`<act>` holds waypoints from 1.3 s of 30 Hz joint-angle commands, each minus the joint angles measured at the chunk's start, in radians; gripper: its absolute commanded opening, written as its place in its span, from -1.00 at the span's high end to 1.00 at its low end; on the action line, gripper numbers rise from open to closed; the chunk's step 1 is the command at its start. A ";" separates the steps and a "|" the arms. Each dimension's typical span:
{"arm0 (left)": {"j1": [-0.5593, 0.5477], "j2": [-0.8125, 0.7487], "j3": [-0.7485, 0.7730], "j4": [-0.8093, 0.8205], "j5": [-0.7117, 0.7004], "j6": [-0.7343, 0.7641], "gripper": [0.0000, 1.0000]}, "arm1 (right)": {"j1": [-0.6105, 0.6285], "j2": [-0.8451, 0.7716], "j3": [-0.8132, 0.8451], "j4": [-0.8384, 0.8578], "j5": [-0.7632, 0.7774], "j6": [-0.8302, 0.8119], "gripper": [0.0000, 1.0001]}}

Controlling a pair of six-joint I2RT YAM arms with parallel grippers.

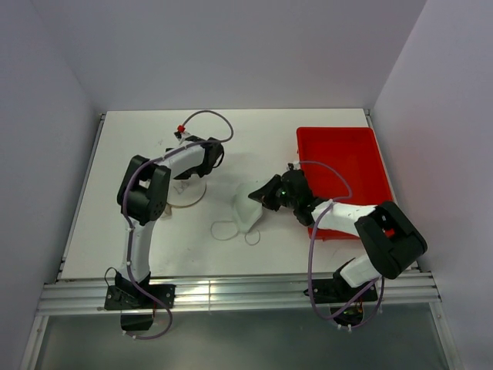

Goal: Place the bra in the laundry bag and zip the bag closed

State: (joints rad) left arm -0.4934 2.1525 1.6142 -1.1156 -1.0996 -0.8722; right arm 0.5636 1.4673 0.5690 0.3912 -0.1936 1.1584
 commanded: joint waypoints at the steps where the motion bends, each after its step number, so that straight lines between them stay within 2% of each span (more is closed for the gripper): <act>1: 0.009 0.000 -0.022 -0.010 -0.040 0.002 0.05 | -0.024 -0.029 -0.023 0.070 -0.032 0.006 1.00; 14: 0.018 0.017 -0.094 0.108 0.023 0.061 0.05 | -0.037 -0.028 -0.064 0.124 -0.047 0.027 1.00; 20: 0.029 0.035 -0.096 0.096 0.014 0.053 0.06 | -0.042 -0.024 -0.073 0.136 -0.052 0.029 1.00; 28: 0.049 0.015 -0.114 0.097 0.017 0.049 0.51 | -0.050 0.004 -0.081 0.173 -0.073 0.040 1.00; 32: 0.046 -0.022 -0.115 0.083 0.021 0.033 0.99 | -0.051 0.001 -0.087 0.176 -0.078 0.038 1.00; 37: -0.007 -0.149 -0.105 0.082 0.075 0.071 1.00 | -0.056 -0.033 -0.083 0.167 -0.098 0.032 1.00; 39: -0.034 -0.248 -0.096 0.100 0.122 0.111 1.00 | -0.060 -0.065 -0.075 0.158 -0.125 0.029 1.00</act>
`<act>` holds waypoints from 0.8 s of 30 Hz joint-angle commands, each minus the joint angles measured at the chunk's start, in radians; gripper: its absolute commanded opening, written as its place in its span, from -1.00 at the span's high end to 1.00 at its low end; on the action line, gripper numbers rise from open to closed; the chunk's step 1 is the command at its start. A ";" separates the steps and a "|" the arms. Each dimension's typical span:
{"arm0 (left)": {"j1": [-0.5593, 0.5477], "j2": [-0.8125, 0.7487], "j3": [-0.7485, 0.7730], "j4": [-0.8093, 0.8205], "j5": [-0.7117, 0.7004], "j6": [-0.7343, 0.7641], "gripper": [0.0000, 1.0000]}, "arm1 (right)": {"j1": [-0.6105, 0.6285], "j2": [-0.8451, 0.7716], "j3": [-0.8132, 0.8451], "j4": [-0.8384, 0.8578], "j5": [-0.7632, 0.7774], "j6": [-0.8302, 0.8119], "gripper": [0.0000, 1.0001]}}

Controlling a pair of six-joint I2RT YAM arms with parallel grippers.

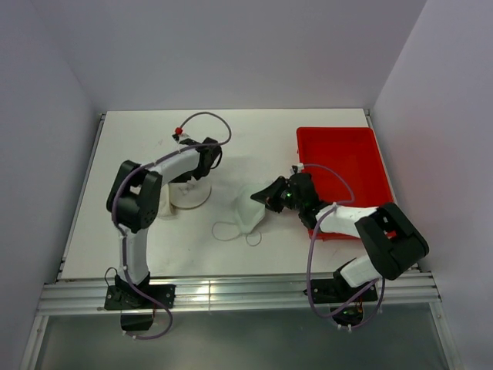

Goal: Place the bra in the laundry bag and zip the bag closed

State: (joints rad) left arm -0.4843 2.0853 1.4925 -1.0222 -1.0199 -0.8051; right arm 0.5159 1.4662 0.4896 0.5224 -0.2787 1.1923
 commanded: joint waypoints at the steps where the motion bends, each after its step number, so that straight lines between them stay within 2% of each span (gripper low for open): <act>1: -0.051 -0.242 0.032 0.007 0.055 0.056 1.00 | -0.014 -0.079 0.007 0.013 -0.050 -0.007 1.00; 9: -0.132 -0.435 0.017 0.028 0.204 0.127 1.00 | -0.019 -0.334 0.113 -0.205 -0.060 -0.076 1.00; 13: -0.154 -0.531 -0.037 0.129 0.306 0.159 1.00 | -0.019 -0.440 0.174 -0.318 -0.053 -0.102 1.00; 17: -0.171 -0.602 -0.103 0.214 0.398 0.185 1.00 | -0.019 -0.460 0.208 -0.361 -0.059 -0.125 1.00; 24: -0.194 -0.663 -0.141 0.287 0.547 0.185 1.00 | -0.019 -0.439 0.211 -0.289 -0.066 -0.102 1.00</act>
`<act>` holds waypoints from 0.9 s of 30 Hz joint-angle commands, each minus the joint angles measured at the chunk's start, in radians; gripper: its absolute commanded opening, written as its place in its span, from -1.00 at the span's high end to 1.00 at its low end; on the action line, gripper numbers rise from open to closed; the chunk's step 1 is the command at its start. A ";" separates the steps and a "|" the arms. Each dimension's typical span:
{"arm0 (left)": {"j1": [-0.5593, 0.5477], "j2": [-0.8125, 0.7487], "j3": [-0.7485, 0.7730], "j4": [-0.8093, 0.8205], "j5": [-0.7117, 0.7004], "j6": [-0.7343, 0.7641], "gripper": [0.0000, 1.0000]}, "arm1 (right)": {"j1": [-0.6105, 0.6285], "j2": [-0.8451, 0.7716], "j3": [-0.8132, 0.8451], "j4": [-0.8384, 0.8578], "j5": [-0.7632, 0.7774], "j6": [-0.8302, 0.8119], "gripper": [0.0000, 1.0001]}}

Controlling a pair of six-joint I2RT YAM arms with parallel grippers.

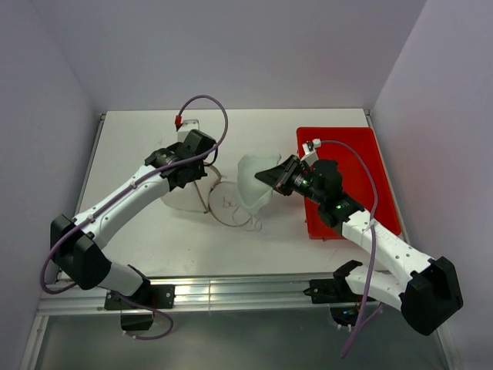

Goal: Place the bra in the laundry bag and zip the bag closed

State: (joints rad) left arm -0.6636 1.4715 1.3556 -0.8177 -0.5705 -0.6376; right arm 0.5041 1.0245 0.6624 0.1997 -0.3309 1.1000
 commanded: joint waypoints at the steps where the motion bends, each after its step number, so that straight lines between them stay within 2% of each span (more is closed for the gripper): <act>1: -0.019 -0.059 -0.003 0.091 0.116 0.018 1.00 | -0.003 0.019 0.052 0.032 -0.017 -0.009 1.00; 8: -0.054 -0.025 0.065 0.094 0.175 0.016 1.00 | 0.057 0.077 0.083 0.020 -0.019 -0.012 1.00; 17: -0.074 -0.005 0.077 0.132 0.235 0.009 1.00 | 0.172 0.169 0.109 0.023 0.027 -0.008 1.00; 27: -0.137 -0.069 0.010 0.163 0.346 0.004 1.00 | 0.163 0.348 0.149 0.110 0.064 0.026 1.00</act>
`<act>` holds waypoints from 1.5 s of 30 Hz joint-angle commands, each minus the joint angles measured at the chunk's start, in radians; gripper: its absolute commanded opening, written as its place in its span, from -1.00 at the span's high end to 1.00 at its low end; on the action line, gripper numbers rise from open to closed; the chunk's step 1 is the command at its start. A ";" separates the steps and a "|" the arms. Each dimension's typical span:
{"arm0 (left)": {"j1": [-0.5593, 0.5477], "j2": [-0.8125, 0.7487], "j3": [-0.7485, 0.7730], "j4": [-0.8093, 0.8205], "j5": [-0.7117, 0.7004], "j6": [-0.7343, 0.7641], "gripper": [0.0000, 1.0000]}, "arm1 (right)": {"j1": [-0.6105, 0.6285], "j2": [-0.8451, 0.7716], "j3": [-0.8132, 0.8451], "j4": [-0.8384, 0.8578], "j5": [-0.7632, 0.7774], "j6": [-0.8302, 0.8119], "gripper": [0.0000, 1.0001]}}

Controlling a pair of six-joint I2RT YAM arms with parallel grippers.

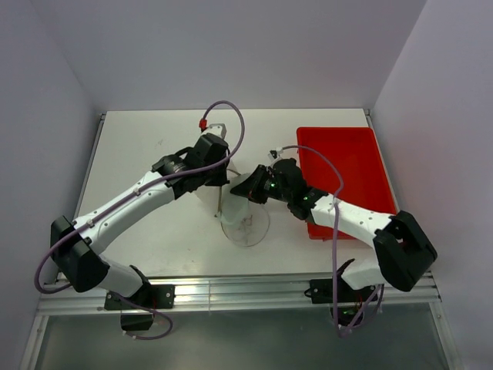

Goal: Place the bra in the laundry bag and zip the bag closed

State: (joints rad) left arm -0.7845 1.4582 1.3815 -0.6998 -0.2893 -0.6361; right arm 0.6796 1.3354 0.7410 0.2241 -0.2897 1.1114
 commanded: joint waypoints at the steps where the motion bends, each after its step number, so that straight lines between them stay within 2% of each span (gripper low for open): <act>1: -0.016 -0.074 -0.045 0.048 0.081 0.000 1.00 | -0.020 0.080 0.093 0.107 0.002 0.030 1.00; 6: -0.024 -0.131 -0.125 0.091 0.202 -0.011 1.00 | -0.063 0.195 0.123 0.253 -0.068 0.142 1.00; 10: -0.024 -0.165 -0.170 0.134 0.266 -0.020 0.99 | -0.068 0.229 0.129 0.336 -0.037 0.231 1.00; 18: -0.027 -0.182 -0.226 0.246 0.397 -0.050 1.00 | -0.071 0.055 0.026 0.340 0.240 0.314 1.00; 20: -0.028 -0.183 -0.246 0.285 0.461 -0.066 1.00 | -0.065 -0.028 0.008 0.281 0.288 0.286 1.00; 23: -0.029 -0.193 -0.279 0.387 0.535 -0.106 1.00 | -0.031 -0.149 0.021 0.151 0.449 0.194 1.00; 26: -0.022 -0.203 -0.317 0.506 0.634 -0.161 1.00 | 0.009 -0.196 0.128 -0.041 0.555 0.075 1.00; 27: -0.022 -0.208 -0.323 0.531 0.668 -0.171 1.00 | 0.017 -0.174 0.200 -0.081 0.560 0.049 1.00; 28: -0.019 -0.222 -0.341 0.581 0.679 -0.195 0.99 | 0.023 -0.160 0.230 -0.151 0.566 0.001 1.00; 32: 0.016 -0.275 -0.383 0.661 0.736 -0.247 0.99 | 0.063 -0.053 0.334 -0.257 0.584 -0.105 1.00; 36: 0.085 -0.349 -0.478 0.729 0.776 -0.300 1.00 | 0.124 0.123 0.467 -0.434 0.699 -0.231 1.00; 40: 0.157 -0.427 -0.600 0.769 0.814 -0.336 1.00 | 0.146 0.240 0.483 -0.551 0.767 -0.304 1.00; 45: 0.215 -0.458 -0.648 0.725 0.789 -0.317 1.00 | 0.179 0.395 0.552 -0.693 0.900 -0.418 1.00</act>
State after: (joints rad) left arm -0.5850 1.0412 0.7372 -0.0208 0.4332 -0.9386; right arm 0.8520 1.6806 1.2160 -0.3355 0.4335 0.8146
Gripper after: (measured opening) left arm 0.023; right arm 0.163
